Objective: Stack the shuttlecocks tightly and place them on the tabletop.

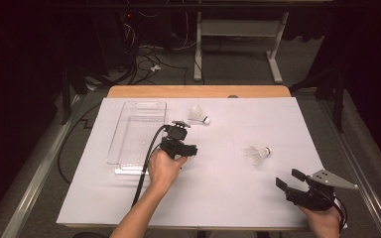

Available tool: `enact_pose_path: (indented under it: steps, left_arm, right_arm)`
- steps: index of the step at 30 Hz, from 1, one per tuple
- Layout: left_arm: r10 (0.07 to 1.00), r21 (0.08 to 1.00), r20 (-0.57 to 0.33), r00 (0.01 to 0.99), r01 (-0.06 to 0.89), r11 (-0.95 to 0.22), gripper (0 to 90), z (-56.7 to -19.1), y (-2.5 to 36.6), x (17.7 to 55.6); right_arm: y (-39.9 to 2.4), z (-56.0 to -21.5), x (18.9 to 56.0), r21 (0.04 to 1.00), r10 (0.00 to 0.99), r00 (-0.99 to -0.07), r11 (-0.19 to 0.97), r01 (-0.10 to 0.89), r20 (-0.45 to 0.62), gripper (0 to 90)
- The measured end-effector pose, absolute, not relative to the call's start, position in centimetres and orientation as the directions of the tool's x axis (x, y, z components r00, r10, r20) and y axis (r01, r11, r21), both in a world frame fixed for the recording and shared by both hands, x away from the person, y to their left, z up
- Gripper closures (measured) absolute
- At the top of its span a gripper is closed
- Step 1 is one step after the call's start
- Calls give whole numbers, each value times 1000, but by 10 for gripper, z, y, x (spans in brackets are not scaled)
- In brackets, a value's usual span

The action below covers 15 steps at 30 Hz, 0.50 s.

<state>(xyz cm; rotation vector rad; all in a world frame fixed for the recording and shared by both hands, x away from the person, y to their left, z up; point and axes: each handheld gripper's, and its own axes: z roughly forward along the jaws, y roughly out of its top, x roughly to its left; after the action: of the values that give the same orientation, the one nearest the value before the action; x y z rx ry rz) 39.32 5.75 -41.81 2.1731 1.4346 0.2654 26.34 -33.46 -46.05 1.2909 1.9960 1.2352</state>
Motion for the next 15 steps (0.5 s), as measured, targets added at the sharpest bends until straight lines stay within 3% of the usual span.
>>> enact_pose_path:
  steps: [4,15]
  left_arm:
    - [895,504,-109,432,800,-325,402,-419,57,393]
    - [865,471,-105,490,791,-391,610,-418,52,387]
  right_arm:
    - [-335,-461,263,865,886,-454,155,477,92,288]
    - [-334,-460,263,866,883,-460,157,474,91,287]
